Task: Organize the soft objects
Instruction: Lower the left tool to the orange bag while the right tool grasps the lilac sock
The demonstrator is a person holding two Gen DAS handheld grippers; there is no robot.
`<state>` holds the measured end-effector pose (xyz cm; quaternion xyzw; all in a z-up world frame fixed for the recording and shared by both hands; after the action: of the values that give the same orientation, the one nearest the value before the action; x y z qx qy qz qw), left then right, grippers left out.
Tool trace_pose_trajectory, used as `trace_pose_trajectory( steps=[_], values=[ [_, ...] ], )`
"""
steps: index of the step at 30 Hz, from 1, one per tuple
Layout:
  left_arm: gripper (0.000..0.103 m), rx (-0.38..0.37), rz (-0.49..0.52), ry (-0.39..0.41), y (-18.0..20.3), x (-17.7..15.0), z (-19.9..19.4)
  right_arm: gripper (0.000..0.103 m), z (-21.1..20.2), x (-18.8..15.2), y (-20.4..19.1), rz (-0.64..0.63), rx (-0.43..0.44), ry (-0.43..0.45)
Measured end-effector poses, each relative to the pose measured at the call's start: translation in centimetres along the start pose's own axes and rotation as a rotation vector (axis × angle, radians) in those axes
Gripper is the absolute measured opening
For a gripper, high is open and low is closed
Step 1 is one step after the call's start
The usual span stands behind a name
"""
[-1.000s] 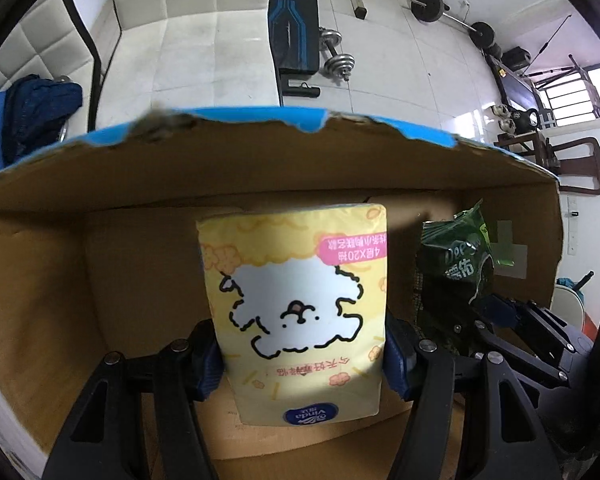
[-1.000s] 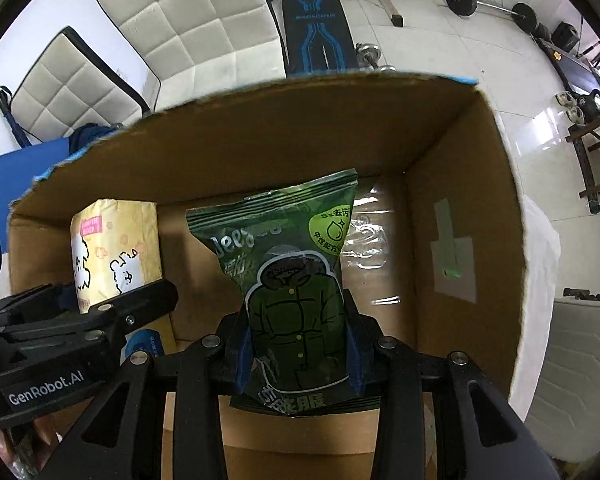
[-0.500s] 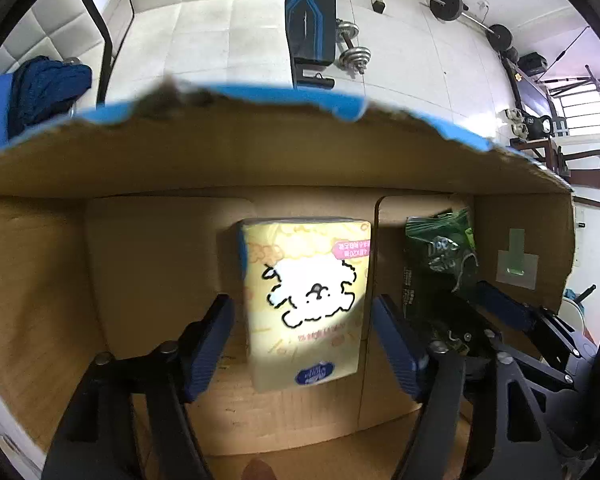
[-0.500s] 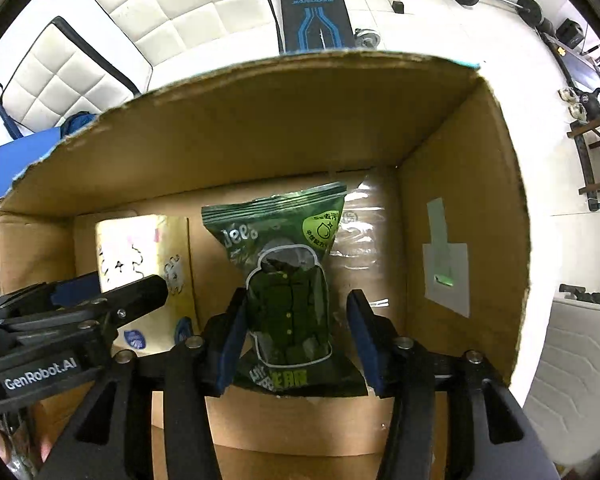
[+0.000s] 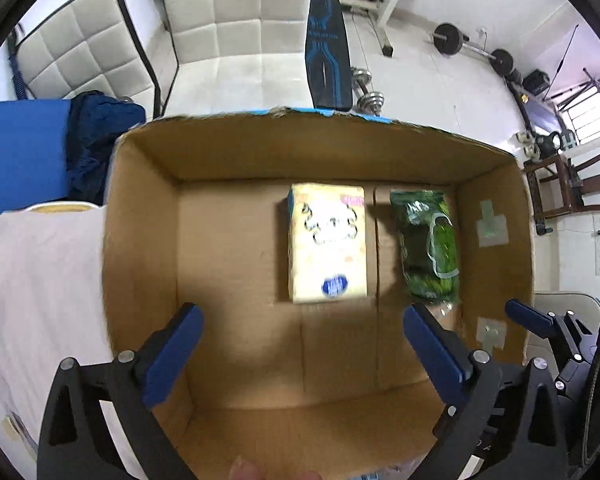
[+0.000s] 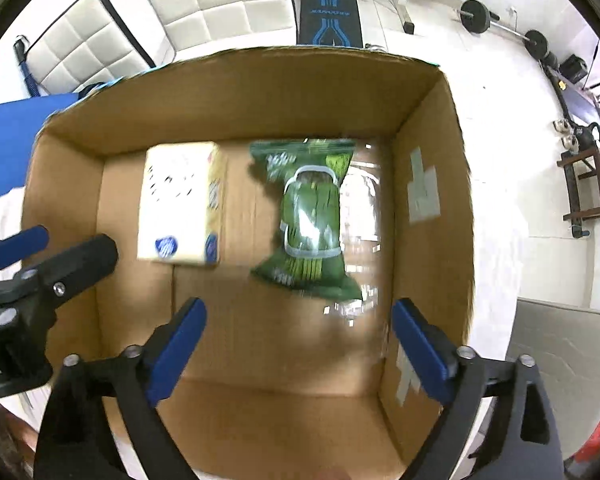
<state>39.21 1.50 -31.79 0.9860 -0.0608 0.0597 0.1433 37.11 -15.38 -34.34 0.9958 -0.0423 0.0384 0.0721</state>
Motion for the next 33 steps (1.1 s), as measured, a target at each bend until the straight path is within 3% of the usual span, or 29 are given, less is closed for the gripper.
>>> trace_pose_trajectory(
  steps=[4,15,22,26,29,33],
  values=[
    [0.103,-0.015,-0.014,0.034,0.0,-1.8,-1.7,0.103,-2.0,-2.4,-0.2,0.023,0.023,0.039],
    [0.103,0.077,0.008,0.200,1.9,-5.6,-8.1,0.103,-9.1,-5.8,0.0,-0.003,-0.020,0.196],
    [0.103,0.074,-0.006,0.257,2.5,-8.3,-11.1,0.103,-12.9,-9.2,0.3,-0.002,0.028,0.220],
    [0.103,0.060,-0.071,0.248,1.1,-10.9,-11.4,0.103,-12.1,-11.9,0.6,-0.005,0.043,0.181],
    [0.103,0.090,-0.137,0.222,-1.4,-14.1,-10.0,0.103,-9.1,-14.6,0.8,-0.009,0.052,0.098],
    [0.103,0.088,-0.258,0.123,-5.4,-18.4,-6.0,0.103,-4.1,-17.3,0.6,0.007,0.084,-0.021]
  ],
)
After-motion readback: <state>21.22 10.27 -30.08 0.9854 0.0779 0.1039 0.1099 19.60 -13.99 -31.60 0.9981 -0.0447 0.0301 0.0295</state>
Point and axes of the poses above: each gripper's, at about its wrist camera, not at the fingertips, and z roughly the way its jaws point, y to its right, x to its top, the point moved 7 cm from there along z, roughly the way its jaws point, and after that the axes turned 7 degrees about -x, right-handed, at the moved point
